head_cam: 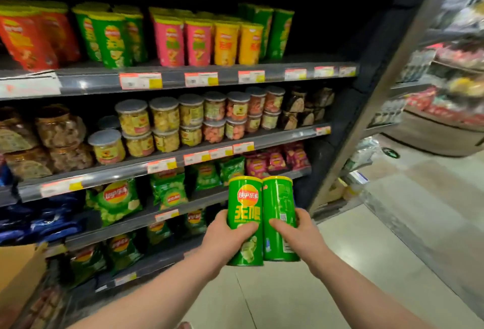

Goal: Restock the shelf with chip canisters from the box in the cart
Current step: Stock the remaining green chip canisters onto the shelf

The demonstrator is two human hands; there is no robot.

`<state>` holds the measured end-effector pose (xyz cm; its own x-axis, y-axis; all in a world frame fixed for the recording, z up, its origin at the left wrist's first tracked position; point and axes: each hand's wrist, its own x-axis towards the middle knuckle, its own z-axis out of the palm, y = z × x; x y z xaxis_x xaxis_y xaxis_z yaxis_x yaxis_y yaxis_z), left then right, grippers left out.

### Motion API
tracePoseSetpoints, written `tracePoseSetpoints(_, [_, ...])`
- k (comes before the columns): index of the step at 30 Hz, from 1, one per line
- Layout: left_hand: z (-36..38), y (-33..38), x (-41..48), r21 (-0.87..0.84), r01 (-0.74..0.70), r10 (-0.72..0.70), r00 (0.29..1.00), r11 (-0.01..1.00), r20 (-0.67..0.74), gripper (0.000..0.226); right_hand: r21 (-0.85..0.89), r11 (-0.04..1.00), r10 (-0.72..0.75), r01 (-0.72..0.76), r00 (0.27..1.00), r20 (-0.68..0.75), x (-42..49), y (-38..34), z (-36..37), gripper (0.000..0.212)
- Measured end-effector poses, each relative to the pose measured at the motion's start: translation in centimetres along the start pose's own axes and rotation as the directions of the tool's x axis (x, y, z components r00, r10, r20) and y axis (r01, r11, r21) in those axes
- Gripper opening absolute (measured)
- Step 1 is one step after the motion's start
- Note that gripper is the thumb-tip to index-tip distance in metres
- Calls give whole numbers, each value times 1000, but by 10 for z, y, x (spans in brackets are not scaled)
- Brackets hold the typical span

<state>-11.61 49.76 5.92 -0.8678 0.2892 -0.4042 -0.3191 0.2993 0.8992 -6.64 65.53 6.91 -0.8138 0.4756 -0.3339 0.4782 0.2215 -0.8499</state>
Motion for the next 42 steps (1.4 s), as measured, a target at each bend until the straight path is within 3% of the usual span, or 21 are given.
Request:
tracePoseSetpoints(10, [62, 48, 79, 15, -58, 56, 992, 998, 115, 39, 60, 998, 1, 7, 991, -133, 63, -9, -64, 43])
tracePoseSetpoints(13, [83, 70, 109, -4, -66, 66, 989, 998, 135, 49, 48, 999, -1, 9, 986, -165, 92, -18, -87, 42])
tracePoseSetpoints(16, [95, 98, 137, -15, -101, 102, 986, 995, 135, 44, 52, 998, -13, 23, 983, -184, 126, -33, -105, 42])
tracePoseSetpoints(19, [99, 127, 171, 14, -133, 129, 981, 991, 144, 62, 60, 997, -31, 46, 975, -221, 162, -49, -114, 41])
tracePoseSetpoints(22, [99, 148, 195, 9, -150, 146, 975, 989, 168, 57, 96, 993, -41, 64, 974, -222, 189, -63, -121, 44])
tracePoseSetpoints(24, [100, 159, 208, -18, -148, 149, 973, 989, 174, 67, 89, 992, -64, 86, 972, -225, 205, -71, -125, 47])
tracePoseSetpoints(26, [99, 167, 220, -50, -151, 158, 973, 987, 166, 73, 69, 992, -88, 105, 973, -215, 219, -80, -128, 49])
tracePoseSetpoints(29, [95, 180, 231, -74, -177, 187, 971, 981, 151, 45, 63, 989, -117, 131, 973, -198, 237, -93, -130, 49])
tracePoseSetpoints(31, [92, 188, 239, -103, -206, 217, 969, 973, 119, 38, 74, 986, -137, 152, 974, -182, 250, -102, -131, 48])
tracePoseSetpoints(42, [66, 229, 262, -168, -278, 271, 961, 946, -61, 48, 87, 919, -375, 386, 919, -119, 322, -184, -144, 38])
